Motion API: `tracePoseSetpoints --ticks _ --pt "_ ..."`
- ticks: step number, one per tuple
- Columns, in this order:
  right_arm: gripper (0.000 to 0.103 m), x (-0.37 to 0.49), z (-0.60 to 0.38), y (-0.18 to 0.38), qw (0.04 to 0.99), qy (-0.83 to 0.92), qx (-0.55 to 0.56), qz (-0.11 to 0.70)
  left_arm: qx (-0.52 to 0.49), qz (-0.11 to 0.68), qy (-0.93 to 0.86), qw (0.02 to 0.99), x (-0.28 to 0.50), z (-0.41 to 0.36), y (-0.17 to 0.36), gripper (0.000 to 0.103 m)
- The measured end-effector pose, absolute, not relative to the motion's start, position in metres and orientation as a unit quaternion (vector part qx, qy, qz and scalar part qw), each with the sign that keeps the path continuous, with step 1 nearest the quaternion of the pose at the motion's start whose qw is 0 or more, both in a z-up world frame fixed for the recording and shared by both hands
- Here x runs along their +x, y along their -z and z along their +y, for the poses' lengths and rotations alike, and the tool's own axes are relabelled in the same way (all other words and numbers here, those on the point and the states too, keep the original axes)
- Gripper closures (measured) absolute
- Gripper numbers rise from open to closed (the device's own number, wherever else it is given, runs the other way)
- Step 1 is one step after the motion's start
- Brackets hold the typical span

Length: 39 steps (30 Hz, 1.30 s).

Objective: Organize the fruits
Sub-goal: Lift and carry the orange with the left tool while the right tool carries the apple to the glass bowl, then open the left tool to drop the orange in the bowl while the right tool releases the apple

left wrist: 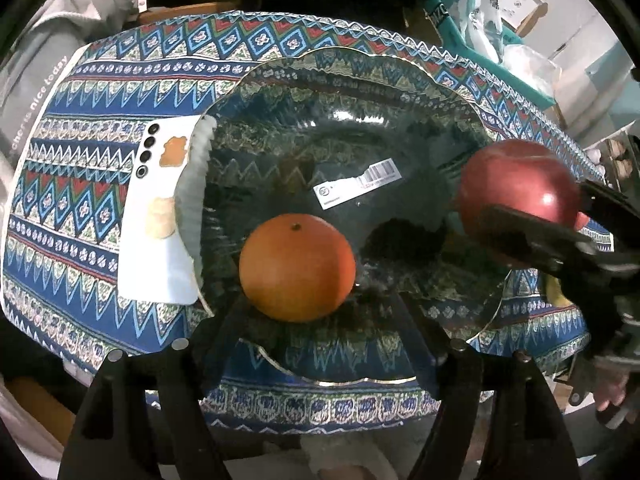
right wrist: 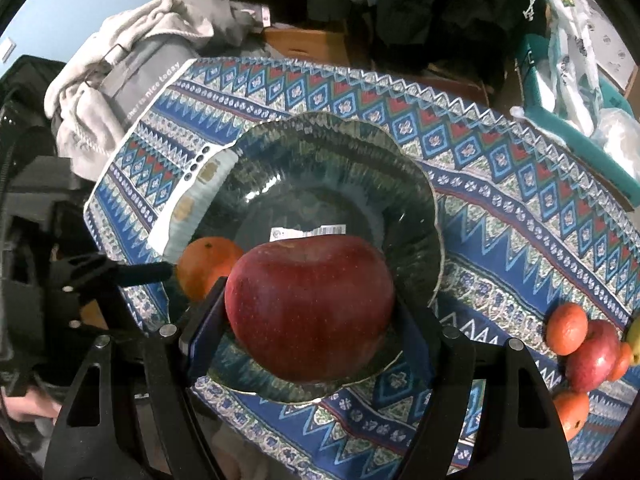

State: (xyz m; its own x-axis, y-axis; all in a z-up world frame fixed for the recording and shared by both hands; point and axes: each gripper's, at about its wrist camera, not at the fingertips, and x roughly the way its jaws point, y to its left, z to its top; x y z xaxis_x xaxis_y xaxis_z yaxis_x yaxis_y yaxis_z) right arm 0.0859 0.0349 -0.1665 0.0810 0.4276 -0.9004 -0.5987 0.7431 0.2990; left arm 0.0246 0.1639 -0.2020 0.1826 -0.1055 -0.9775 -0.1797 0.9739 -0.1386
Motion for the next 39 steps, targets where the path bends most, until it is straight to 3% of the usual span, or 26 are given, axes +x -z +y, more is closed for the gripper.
tracePoseSetpoints --ticks 17,39 --pt "0.024 0.084 0.031 0.196 0.711 -0.339 -0.074 0.611 -0.108 0.623 -0.025 0.774 0.011 0.168 0.184 0.027" --pt "0.02 0.083 -0.017 0.109 0.775 -0.323 -0.033 0.542 -0.099 0.599 0.002 0.795 0.012 0.135 0.152 0.027"
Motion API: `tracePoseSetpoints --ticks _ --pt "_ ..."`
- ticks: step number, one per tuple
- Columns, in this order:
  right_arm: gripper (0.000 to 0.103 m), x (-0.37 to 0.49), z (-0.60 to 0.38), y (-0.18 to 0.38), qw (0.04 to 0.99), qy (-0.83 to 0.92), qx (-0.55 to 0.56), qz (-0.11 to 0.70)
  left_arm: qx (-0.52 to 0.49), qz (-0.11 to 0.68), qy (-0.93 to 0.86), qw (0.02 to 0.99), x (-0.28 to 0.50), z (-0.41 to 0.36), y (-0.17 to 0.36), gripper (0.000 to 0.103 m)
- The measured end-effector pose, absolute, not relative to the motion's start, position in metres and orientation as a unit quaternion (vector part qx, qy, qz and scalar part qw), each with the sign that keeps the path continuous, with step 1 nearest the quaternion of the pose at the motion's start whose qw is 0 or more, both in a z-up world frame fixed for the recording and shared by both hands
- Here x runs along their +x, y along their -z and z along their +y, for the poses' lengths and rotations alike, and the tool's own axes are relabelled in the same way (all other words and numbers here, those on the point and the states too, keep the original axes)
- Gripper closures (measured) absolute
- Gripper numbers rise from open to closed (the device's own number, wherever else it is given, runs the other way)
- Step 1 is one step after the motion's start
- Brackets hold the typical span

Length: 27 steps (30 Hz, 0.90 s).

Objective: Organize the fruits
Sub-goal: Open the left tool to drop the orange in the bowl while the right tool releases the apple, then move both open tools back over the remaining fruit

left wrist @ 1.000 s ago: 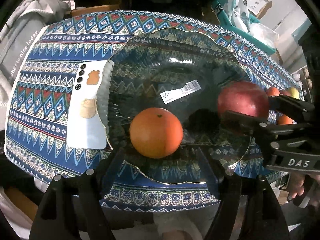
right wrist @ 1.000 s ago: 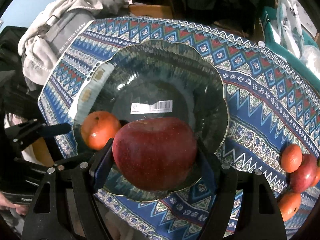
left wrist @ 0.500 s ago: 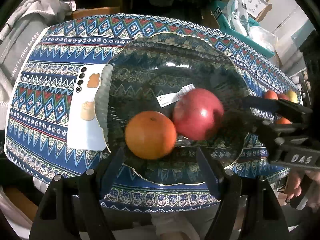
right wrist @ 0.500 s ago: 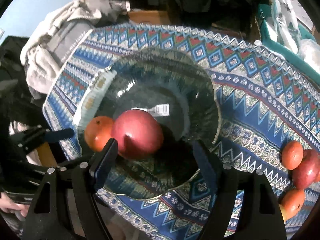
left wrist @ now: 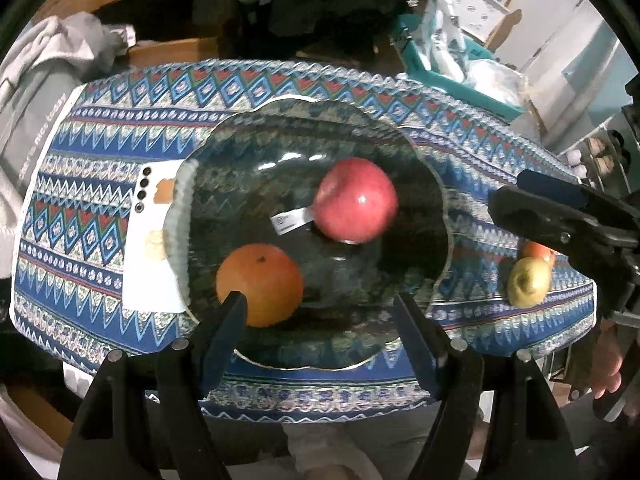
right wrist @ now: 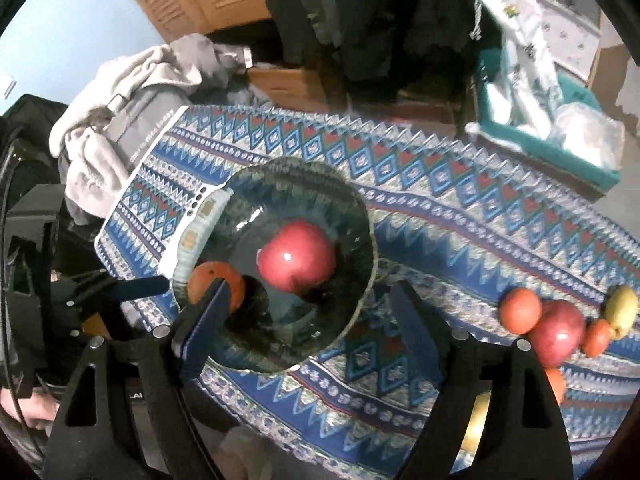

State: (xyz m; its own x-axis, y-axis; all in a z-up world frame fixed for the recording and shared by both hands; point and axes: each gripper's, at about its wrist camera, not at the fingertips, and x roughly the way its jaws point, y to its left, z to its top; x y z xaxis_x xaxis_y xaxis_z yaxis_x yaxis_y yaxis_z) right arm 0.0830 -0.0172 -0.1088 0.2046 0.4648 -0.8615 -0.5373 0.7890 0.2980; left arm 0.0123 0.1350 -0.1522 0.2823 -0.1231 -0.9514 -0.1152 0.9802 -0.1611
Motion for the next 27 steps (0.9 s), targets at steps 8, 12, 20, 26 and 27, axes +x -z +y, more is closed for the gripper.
tracePoseSetpoints --ticks 8,12,20,26,27 --pt "0.02 0.076 -0.048 0.082 0.795 -0.304 -0.04 0.523 -0.08 0.586 0.023 0.806 0.016 0.108 0.133 0.027" --pt "0.019 0.073 -0.063 0.073 0.804 -0.291 -0.046 0.517 -0.074 0.581 0.034 0.81 0.017 0.095 0.125 0.027" --pt "0.016 0.069 -0.112 0.06 0.816 -0.263 -0.04 0.513 -0.062 0.574 0.055 0.815 0.02 0.066 0.113 0.024" --pt "0.016 0.07 -0.15 0.059 0.821 -0.239 -0.03 0.517 -0.052 0.568 0.068 0.819 0.022 0.042 0.106 0.023" --pt "0.016 0.07 -0.156 0.059 0.823 -0.236 -0.031 0.517 -0.051 0.567 0.07 0.819 0.022 0.038 0.104 0.023"
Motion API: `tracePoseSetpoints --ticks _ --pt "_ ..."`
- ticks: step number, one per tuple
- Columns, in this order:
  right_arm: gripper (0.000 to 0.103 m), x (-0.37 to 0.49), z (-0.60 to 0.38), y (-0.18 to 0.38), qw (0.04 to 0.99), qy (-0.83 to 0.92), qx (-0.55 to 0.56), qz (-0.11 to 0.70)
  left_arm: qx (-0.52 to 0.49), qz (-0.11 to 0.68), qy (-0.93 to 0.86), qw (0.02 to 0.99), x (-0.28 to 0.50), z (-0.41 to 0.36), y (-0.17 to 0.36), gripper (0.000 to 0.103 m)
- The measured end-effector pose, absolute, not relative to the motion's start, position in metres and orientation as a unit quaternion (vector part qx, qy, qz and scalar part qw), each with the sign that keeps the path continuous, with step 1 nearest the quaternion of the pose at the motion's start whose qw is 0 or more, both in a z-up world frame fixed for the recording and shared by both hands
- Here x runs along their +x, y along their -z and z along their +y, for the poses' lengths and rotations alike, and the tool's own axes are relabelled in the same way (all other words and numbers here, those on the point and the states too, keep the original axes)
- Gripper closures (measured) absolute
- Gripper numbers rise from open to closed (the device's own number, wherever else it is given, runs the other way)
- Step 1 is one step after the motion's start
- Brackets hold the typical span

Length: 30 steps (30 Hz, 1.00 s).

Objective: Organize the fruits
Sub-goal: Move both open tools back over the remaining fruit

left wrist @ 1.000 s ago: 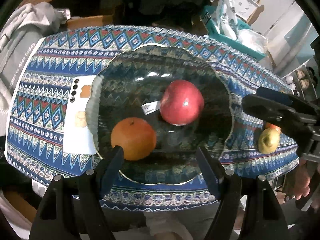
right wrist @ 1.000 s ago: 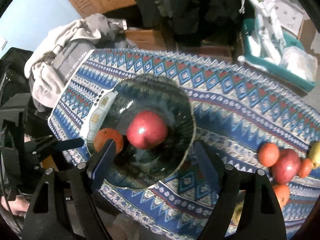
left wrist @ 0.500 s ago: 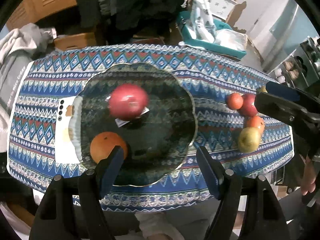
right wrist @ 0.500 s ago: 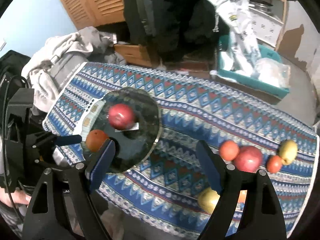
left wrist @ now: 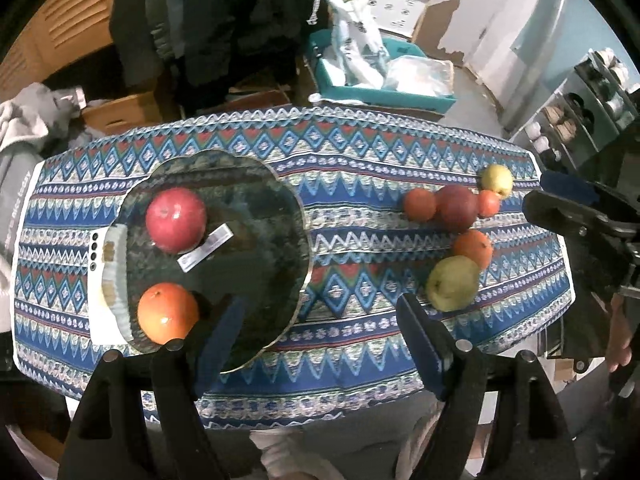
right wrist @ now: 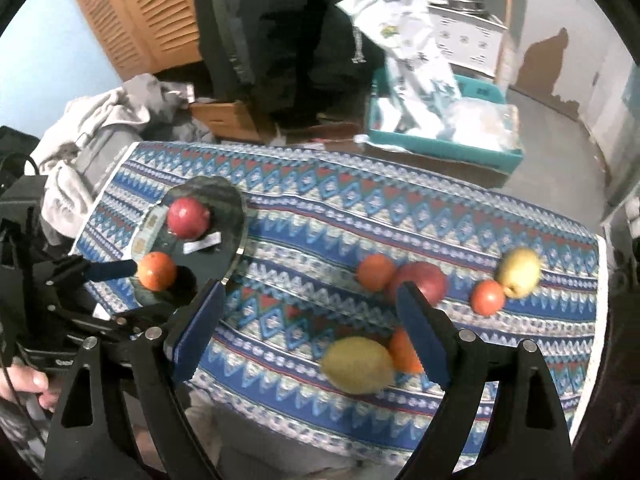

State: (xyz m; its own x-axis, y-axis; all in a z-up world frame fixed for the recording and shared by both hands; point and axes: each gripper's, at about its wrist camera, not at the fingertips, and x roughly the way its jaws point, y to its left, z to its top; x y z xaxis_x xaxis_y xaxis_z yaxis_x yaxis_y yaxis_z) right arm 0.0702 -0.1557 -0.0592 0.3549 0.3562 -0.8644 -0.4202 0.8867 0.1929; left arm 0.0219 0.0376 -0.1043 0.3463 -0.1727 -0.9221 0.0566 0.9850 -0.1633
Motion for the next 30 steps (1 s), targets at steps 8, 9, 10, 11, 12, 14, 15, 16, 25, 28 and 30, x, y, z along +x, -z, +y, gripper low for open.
tracePoseSetpoints --ticks 8,9,10,11,12,14,15,16,25,28,30 --pt "0.015 0.066 -0.195 0.065 0.826 -0.213 -0.027 0.521 -0.048 0.563 0.091 0.82 0.025 0.007 0.096 0.022" --pt "0.015 0.065 -0.2 0.067 0.825 -0.211 -0.025 0.523 -0.047 0.563 0.092 0.82 0.026 0.004 0.096 0.022" --pt "0.015 0.065 -0.204 0.068 0.825 -0.208 -0.024 0.525 -0.046 0.563 0.095 0.819 0.027 0.0 0.096 0.022" --pt "0.015 0.065 -0.208 0.07 0.825 -0.205 -0.022 0.527 -0.045 0.564 0.097 0.819 0.028 -0.004 0.097 0.022" --pt "0.015 0.065 -0.212 0.073 0.824 -0.202 -0.021 0.529 -0.044 0.564 0.098 0.819 0.029 -0.006 0.097 0.022" --pt "0.015 0.066 -0.219 0.077 0.823 -0.198 -0.017 0.533 -0.039 0.565 0.1 0.818 0.032 -0.013 0.098 0.022" --pt "0.015 0.066 -0.222 0.079 0.822 -0.195 -0.016 0.534 -0.038 0.565 0.101 0.818 0.033 -0.015 0.099 0.022" --pt "0.015 0.066 -0.225 0.08 0.822 -0.193 -0.014 0.536 -0.036 0.565 0.103 0.818 0.034 -0.018 0.1 0.022" --pt "0.015 0.069 -0.241 0.098 0.813 -0.178 -0.008 0.554 -0.016 0.572 0.099 0.814 0.045 -0.035 0.112 0.022" --pt "0.015 0.072 -0.241 0.112 0.805 -0.172 -0.013 0.567 -0.009 0.576 0.1 0.811 0.049 -0.039 0.119 0.022" --pt "0.015 0.075 -0.241 0.125 0.799 -0.168 -0.018 0.577 -0.005 0.579 0.1 0.809 0.052 -0.041 0.125 0.022"
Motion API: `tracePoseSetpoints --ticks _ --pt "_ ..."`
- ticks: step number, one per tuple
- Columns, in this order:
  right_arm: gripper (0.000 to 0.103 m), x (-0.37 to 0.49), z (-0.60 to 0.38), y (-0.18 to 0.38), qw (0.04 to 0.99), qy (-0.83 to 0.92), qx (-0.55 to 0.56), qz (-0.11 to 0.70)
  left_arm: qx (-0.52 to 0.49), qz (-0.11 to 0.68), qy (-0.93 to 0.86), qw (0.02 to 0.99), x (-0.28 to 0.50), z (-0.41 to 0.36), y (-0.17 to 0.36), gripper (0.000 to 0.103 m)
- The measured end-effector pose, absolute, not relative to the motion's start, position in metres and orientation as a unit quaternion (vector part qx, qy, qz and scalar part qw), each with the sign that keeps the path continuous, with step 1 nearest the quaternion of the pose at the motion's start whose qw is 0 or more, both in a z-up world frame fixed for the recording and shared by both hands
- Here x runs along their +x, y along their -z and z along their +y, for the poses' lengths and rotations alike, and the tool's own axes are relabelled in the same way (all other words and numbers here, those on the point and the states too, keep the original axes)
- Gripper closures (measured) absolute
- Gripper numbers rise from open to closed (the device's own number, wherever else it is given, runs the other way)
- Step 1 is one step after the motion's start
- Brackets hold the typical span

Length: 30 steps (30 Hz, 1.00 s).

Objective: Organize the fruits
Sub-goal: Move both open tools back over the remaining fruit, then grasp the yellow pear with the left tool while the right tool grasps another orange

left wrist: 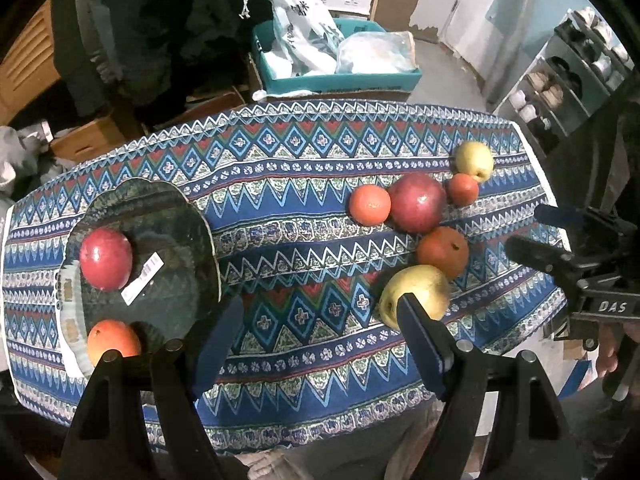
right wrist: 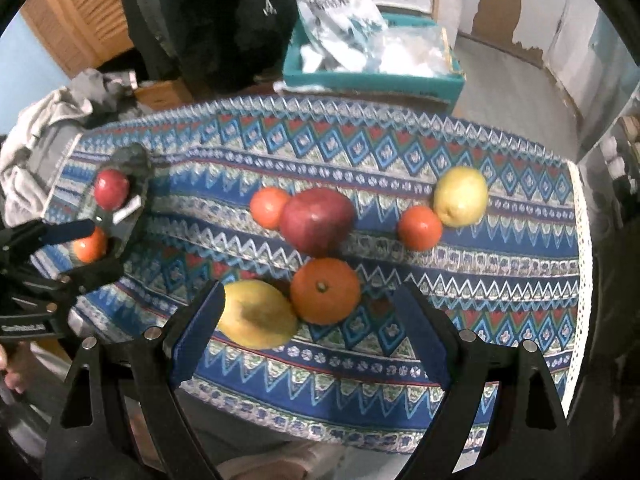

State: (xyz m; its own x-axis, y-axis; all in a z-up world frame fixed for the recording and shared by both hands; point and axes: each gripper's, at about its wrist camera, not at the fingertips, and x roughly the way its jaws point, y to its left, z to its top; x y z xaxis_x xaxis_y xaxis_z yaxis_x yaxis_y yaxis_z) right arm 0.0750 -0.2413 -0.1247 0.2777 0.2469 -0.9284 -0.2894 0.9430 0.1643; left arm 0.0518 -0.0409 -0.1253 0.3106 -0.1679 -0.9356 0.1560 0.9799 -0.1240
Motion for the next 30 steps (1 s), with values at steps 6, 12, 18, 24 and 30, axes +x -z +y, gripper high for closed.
tracePoseSetpoints --ticks 6,12,18,24,30 --pt "0.015 0.089 -0.243 0.167 0.774 -0.155 -0.01 0.614 -0.004 0.584 0.101 0.805 0.064 -0.045 0.144 0.022" --pt "0.015 0.099 -0.24 0.188 0.764 -0.144 -0.004 0.629 0.006 0.578 0.098 0.81 0.075 -0.05 0.157 0.022" --pt "0.015 0.109 -0.235 0.21 0.751 -0.141 0.007 0.645 0.02 0.585 0.106 0.804 0.082 -0.057 0.172 0.022" --pt "0.015 0.114 -0.239 0.233 0.736 -0.131 0.026 0.663 0.017 0.596 0.111 0.795 0.084 -0.061 0.181 0.022" --pt "0.016 0.115 -0.245 0.25 0.722 -0.138 0.06 0.676 0.015 0.604 0.117 0.788 0.087 -0.065 0.187 0.022"
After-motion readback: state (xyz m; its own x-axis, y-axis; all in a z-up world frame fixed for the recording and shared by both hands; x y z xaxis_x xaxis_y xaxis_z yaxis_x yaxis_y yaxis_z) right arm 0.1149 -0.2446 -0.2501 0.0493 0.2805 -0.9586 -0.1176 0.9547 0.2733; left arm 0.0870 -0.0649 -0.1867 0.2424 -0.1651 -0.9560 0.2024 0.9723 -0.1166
